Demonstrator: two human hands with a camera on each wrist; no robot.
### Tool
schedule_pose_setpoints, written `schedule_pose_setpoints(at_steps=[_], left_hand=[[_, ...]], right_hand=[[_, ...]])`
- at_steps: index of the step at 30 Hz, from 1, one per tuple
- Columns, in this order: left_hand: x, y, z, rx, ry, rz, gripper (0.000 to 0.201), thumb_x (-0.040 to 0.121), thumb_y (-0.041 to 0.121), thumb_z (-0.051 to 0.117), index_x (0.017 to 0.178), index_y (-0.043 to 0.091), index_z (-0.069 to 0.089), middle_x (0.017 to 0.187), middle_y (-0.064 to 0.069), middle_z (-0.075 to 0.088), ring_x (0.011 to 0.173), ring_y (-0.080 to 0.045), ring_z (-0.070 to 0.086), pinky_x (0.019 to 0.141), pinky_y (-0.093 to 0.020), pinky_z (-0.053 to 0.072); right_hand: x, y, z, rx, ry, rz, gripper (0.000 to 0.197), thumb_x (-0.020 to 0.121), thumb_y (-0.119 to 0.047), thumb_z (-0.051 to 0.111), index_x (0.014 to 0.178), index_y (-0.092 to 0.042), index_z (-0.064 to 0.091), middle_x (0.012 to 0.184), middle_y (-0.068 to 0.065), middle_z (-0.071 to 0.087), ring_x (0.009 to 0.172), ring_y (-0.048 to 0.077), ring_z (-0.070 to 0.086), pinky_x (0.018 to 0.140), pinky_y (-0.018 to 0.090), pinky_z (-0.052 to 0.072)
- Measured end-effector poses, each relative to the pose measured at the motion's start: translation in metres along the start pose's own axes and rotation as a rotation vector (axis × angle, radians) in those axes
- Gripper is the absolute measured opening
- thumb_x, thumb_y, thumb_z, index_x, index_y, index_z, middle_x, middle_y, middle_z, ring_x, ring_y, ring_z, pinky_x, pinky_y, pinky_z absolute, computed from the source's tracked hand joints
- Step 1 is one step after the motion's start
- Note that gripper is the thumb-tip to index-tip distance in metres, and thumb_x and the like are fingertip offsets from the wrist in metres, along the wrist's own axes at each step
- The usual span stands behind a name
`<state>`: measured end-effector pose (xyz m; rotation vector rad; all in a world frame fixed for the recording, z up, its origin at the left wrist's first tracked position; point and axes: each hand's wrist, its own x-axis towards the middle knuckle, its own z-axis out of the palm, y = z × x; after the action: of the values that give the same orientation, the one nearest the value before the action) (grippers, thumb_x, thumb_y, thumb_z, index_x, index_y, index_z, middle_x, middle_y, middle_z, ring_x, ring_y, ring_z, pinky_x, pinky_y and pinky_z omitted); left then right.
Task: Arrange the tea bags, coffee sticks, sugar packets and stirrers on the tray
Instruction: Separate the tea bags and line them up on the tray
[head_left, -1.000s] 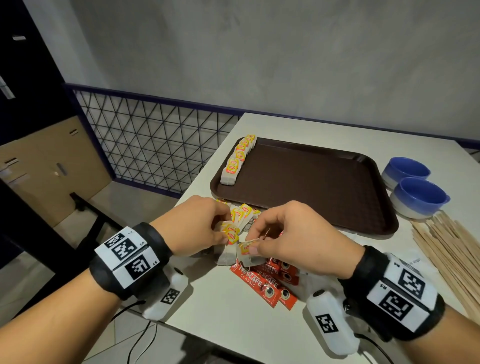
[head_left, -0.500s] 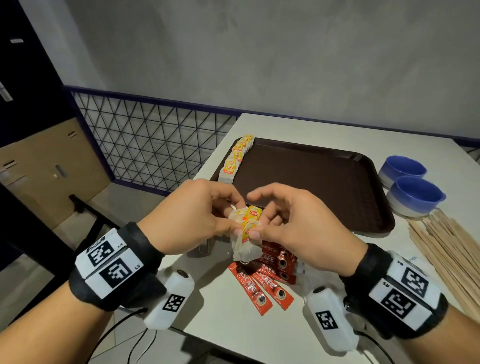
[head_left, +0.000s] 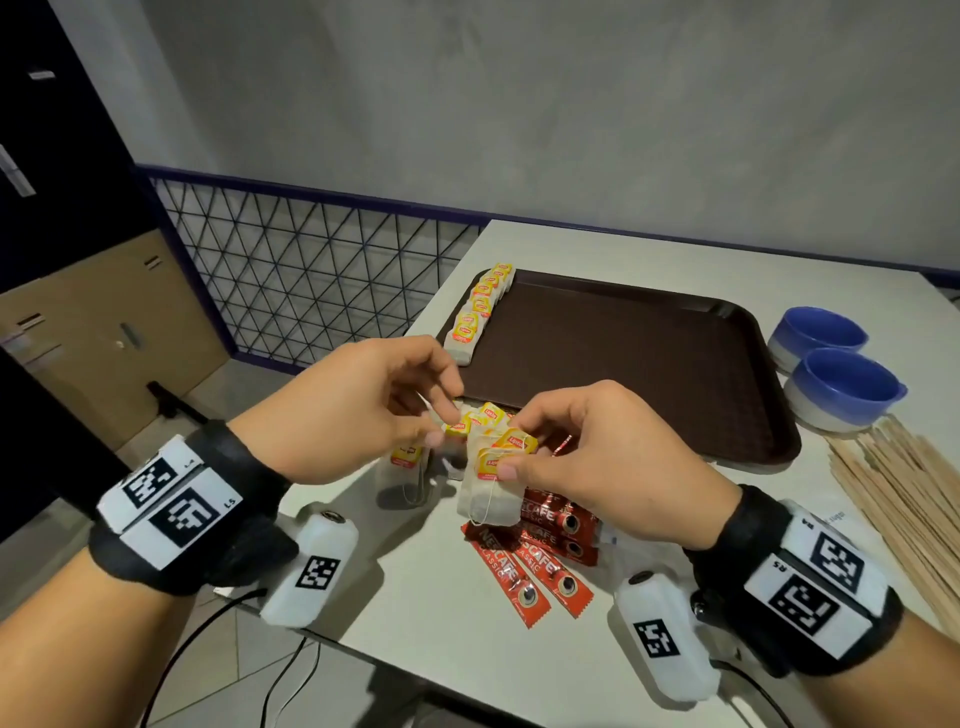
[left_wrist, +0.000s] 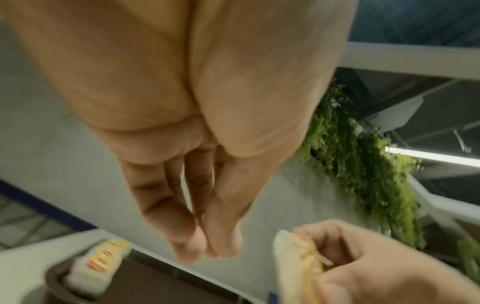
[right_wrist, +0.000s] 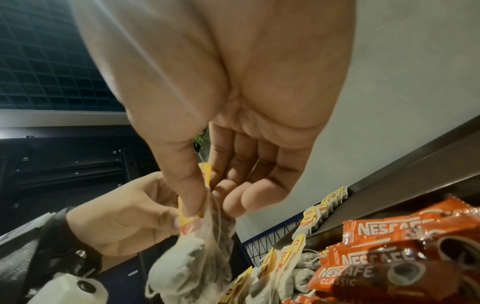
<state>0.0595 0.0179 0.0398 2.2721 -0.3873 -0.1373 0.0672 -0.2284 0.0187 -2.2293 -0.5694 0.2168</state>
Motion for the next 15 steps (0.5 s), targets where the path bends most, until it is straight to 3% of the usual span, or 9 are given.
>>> schedule_pose_setpoints(at_steps=[4, 7, 10, 12, 15], left_hand=[[0.002, -0.022, -0.011, 0.386, 0.127, -0.096, 0.024, 0.082, 0.018, 0.083, 0.090, 0.033, 0.066, 0.084, 0.035, 0.064, 0.075, 0.001, 0.062, 0.065, -0.014, 0.044], [0.003, -0.043, -0.014, 0.452, 0.084, -0.224, 0.026, 0.081, 0.032, 0.085, 0.099, 0.035, 0.067, 0.080, 0.023, 0.064, 0.076, 0.003, 0.062, 0.062, -0.009, 0.041], [0.008, -0.056, -0.008, 0.491, -0.006, -0.253, 0.058, 0.077, 0.043, 0.086, 0.129, 0.037, 0.060, 0.114, 0.023, 0.060, 0.087, 0.001, 0.062, 0.075, -0.019, 0.047], [0.012, -0.059, -0.001, 0.504, -0.033, -0.233, 0.074, 0.078, 0.041, 0.086, 0.143, 0.034, 0.052, 0.132, 0.018, 0.056, 0.093, -0.002, 0.058, 0.082, -0.020, 0.044], [0.017, -0.059, 0.008, 0.560, -0.063, -0.209, 0.077, 0.081, 0.038, 0.083, 0.148, 0.030, 0.048, 0.137, 0.009, 0.056, 0.097, -0.007, 0.052, 0.088, -0.021, 0.042]], right_hand=[[0.000, 0.002, -0.001, -0.001, 0.026, 0.018, 0.017, 0.081, -0.040, 0.086, 0.093, -0.032, 0.078, 0.088, -0.009, 0.076, 0.079, 0.006, 0.069, 0.069, 0.022, 0.056], [-0.002, 0.001, -0.003, 0.011, 0.039, 0.026, 0.018, 0.080, -0.040, 0.086, 0.093, -0.031, 0.077, 0.088, -0.009, 0.077, 0.081, 0.008, 0.071, 0.072, 0.028, 0.060], [-0.002, 0.000, -0.003, 0.018, 0.042, 0.032, 0.017, 0.080, -0.039, 0.086, 0.091, -0.030, 0.077, 0.087, -0.010, 0.077, 0.080, 0.009, 0.072, 0.075, 0.033, 0.061], [-0.001, -0.001, -0.003, 0.015, 0.042, 0.026, 0.017, 0.080, -0.040, 0.087, 0.090, -0.030, 0.077, 0.086, -0.010, 0.077, 0.079, 0.009, 0.071, 0.075, 0.033, 0.060], [-0.001, -0.004, -0.001, 0.008, 0.034, 0.020, 0.016, 0.080, -0.041, 0.086, 0.090, -0.033, 0.076, 0.085, -0.014, 0.076, 0.078, 0.006, 0.070, 0.069, 0.024, 0.058]])
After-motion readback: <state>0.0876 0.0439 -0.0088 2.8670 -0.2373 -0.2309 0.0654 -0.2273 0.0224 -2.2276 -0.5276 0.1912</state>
